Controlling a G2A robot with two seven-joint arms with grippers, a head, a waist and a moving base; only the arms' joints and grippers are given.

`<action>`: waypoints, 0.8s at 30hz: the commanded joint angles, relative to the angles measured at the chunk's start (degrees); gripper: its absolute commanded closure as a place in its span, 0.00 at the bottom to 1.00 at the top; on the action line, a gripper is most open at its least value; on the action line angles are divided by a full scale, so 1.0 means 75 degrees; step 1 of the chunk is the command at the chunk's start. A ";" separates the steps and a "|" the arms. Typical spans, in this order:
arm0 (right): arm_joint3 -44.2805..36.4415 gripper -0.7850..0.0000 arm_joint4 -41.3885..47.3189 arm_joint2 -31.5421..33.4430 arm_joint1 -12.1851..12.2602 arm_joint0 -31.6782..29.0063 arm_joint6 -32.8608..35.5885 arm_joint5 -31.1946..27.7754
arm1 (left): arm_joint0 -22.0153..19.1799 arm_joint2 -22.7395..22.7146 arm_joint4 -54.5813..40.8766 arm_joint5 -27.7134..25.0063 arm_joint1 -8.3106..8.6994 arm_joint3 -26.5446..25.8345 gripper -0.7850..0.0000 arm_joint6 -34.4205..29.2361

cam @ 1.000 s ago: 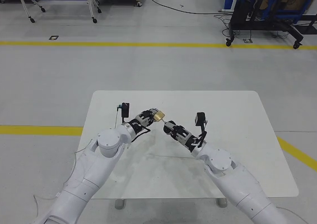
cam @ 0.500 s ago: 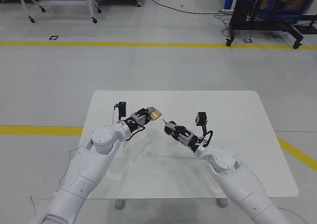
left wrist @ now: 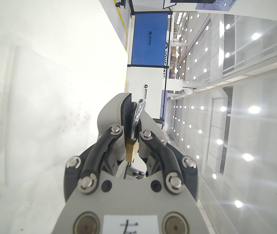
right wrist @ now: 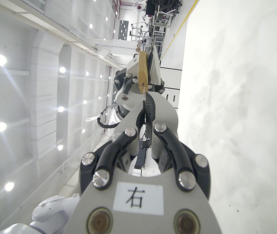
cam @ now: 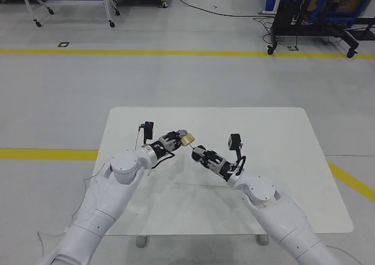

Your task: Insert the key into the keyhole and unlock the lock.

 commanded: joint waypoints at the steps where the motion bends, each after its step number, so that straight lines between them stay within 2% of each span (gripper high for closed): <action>1: 0.0008 1.00 -0.0004 0.0004 -0.0014 0.0001 -0.0030 -0.0016 | 0.0006 0.0005 0.0050 -0.0003 -0.0004 -0.0013 1.00 0.0009; 24: -0.0035 1.00 -0.0295 0.0105 -0.0163 -0.0081 -0.0616 -0.0050 | 0.0088 -0.0062 0.0245 0.0122 -0.0062 -0.0134 1.00 0.0300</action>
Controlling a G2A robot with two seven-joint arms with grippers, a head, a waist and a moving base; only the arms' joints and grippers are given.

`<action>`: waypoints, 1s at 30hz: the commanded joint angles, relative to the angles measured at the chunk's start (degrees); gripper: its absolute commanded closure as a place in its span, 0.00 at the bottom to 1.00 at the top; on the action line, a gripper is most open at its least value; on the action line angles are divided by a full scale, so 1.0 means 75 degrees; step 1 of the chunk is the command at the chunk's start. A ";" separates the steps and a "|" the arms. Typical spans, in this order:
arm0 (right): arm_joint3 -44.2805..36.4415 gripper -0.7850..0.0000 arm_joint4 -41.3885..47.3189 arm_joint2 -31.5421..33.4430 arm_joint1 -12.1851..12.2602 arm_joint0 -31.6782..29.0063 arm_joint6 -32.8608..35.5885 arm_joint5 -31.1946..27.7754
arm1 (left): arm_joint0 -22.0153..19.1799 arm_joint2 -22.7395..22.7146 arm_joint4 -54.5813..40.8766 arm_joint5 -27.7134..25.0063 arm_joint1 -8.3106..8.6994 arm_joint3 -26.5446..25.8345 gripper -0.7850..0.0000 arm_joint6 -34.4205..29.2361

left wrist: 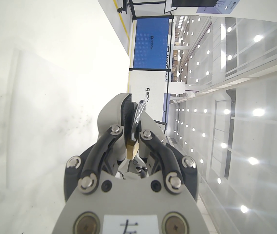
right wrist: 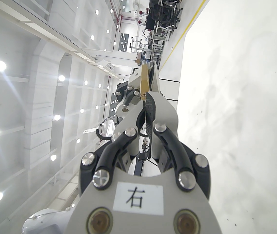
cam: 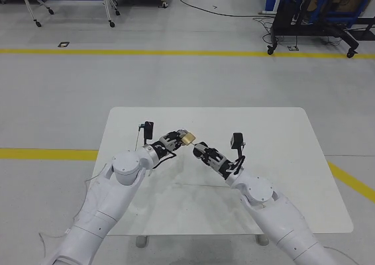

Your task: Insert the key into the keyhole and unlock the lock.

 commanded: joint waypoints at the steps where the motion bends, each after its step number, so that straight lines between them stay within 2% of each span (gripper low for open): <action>1: 0.0013 1.00 0.0002 0.0016 -0.0009 0.0001 -0.0008 0.0002 | -0.0007 0.0003 0.0013 0.0002 -0.0007 0.0015 1.00 0.0006; 15: -0.0010 1.00 -0.0125 0.0022 -0.0083 -0.0015 0.0077 0.0132 | -0.0067 0.0072 0.0112 0.0036 -0.0071 0.0115 1.00 0.0034; 30: 0.0213 1.00 -0.0317 -0.0041 -0.0209 0.0088 -0.0240 0.0266 | -0.0030 0.0160 0.0517 0.0079 -0.0115 0.0039 1.00 0.0216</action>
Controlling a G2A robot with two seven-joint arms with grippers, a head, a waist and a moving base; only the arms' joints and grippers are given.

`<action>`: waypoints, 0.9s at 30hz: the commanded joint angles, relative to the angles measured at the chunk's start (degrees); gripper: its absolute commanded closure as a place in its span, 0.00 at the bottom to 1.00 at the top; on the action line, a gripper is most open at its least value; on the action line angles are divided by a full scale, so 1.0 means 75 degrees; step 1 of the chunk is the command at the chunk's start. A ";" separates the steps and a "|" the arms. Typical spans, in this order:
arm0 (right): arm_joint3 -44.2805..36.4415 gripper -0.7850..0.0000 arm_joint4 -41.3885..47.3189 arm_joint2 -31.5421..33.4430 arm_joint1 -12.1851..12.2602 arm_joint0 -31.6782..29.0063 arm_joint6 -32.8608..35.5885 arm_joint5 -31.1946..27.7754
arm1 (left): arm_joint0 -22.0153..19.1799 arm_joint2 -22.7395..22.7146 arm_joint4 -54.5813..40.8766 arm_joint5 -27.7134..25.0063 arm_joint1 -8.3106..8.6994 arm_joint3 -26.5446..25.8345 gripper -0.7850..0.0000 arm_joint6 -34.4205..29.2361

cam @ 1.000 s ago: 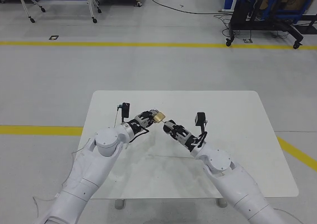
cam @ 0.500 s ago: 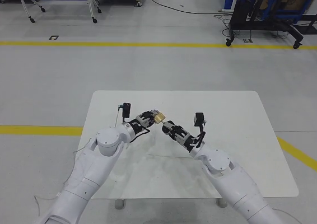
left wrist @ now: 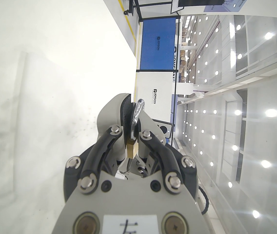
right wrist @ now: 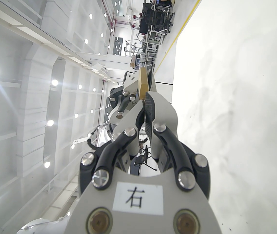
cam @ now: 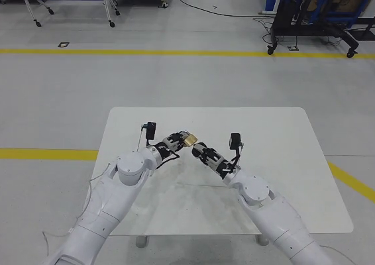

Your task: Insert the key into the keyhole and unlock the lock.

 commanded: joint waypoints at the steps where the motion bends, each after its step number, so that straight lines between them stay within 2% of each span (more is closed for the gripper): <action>1: 0.0014 1.00 0.0002 0.0003 -0.0013 0.0003 -0.0016 -0.0020 | 0.0008 0.0016 0.0052 0.0005 -0.0005 -0.0015 1.00 0.0005; 9: 0.0046 1.00 0.0010 0.0052 -0.0059 -0.0006 -0.0067 -0.0043 | 0.0031 0.0016 0.0218 -0.0016 -0.0021 -0.0049 1.00 0.0052; 10: 0.0044 0.82 0.0007 0.0063 -0.0062 -0.0011 -0.0068 -0.0047 | 0.0033 0.0010 0.0219 -0.0018 -0.0023 -0.0050 1.00 0.0055; 11: 0.0040 0.73 -0.0004 0.0079 -0.0065 -0.0016 -0.0076 -0.0065 | 0.0038 0.0004 0.0218 -0.0023 -0.0026 -0.0051 1.00 0.0062; 14: 0.0022 0.68 -0.0028 0.0123 -0.0071 -0.0041 -0.0081 -0.0096 | 0.0036 -0.0016 0.0218 -0.0006 -0.0032 -0.0032 1.00 0.0051; 27: -0.0047 0.70 0.0004 0.0261 -0.0100 -0.0140 0.0094 -0.0116 | 0.0044 -0.0115 0.0234 -0.0033 -0.0053 -0.0019 1.00 0.0045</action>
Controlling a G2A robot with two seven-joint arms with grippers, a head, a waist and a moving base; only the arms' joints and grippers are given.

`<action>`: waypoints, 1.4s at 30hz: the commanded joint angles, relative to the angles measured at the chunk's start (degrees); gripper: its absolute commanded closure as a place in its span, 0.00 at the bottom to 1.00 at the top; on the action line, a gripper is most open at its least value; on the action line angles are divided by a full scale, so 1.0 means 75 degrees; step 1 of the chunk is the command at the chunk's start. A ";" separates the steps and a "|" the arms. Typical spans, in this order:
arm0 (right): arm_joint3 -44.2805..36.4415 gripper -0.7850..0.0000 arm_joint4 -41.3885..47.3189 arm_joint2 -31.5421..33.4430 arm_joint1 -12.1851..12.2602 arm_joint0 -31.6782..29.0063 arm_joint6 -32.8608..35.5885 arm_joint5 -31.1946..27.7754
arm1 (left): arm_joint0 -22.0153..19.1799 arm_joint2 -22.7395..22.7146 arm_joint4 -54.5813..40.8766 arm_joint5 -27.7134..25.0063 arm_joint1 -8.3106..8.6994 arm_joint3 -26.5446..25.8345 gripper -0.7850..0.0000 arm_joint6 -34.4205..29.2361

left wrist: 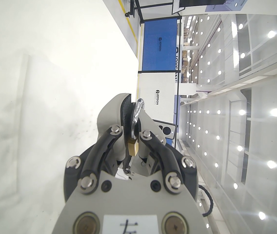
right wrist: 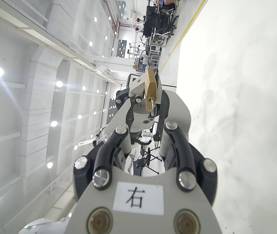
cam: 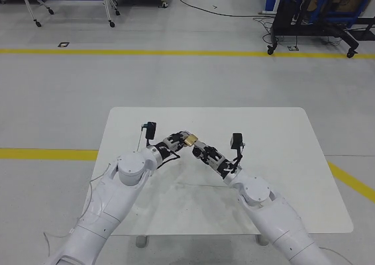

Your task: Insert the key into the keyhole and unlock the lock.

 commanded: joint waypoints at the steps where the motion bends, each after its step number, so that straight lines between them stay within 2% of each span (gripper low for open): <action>1: 0.0005 0.70 0.0023 0.0030 -0.0001 -0.0009 0.0030 0.0023 | 0.0008 -0.0048 -0.0019 -0.0035 0.0002 -0.0002 1.00 0.0030; 7: -0.0040 0.67 0.0442 0.0178 0.0001 -0.0065 0.0437 0.0068 | 0.0068 -0.0194 -0.0083 -0.0181 0.0014 -0.0060 1.00 0.0004; 8: -0.0043 0.59 0.0618 0.0217 0.0004 -0.0072 0.0614 0.0081 | 0.0087 -0.0212 -0.0122 -0.0233 0.0014 -0.0073 1.00 -0.0030; 9: -0.0052 0.18 0.0848 0.0265 0.0009 -0.0082 0.0843 0.0112 | 0.0109 -0.0239 -0.0233 -0.0286 0.0012 -0.0089 1.00 -0.0101; 10: -0.0049 0.00 0.0914 0.0287 0.0012 -0.0083 0.0914 0.0123 | 0.0128 -0.0277 -0.0331 -0.0327 0.0012 -0.0086 1.00 -0.0151; 24: -0.0049 0.00 0.0914 0.0287 0.0012 -0.0083 0.0914 0.0123 | 0.0181 -0.0440 -0.0930 -0.0787 -0.0003 0.0042 1.00 -0.0767; 28: -0.0199 0.00 0.1742 0.0455 0.0013 -0.0205 0.1329 0.0308 | 0.0188 -0.0469 -0.0979 -0.1004 -0.0010 0.0066 1.00 -0.0781; 29: -0.0223 0.02 0.2070 0.0517 0.0017 -0.0229 0.1608 0.0359 | 0.0202 -0.0475 -0.0998 -0.1060 -0.0013 0.0046 1.00 -0.0772; 30: -0.0218 0.35 0.2379 0.0596 0.0025 -0.0242 0.1883 0.0407 | 0.0223 -0.0477 -0.0986 -0.1118 -0.0013 0.0028 1.00 -0.0766; 31: -0.0222 0.52 0.2723 0.0675 0.0028 -0.0269 0.2144 0.0418 | 0.0243 -0.0483 -0.0960 -0.1185 -0.0011 0.0002 1.00 -0.0756; 36: -0.0084 0.60 0.3954 0.0897 0.0041 -0.0280 0.3188 0.0956 | 0.0317 -0.0514 -0.0841 -0.1446 0.0004 -0.0109 1.00 -0.0828; 42: 0.0104 0.73 0.4111 0.0879 0.0026 -0.0125 0.3234 0.1421 | 0.0396 -0.0508 -0.0671 -0.1518 0.0011 -0.0232 1.00 -0.0769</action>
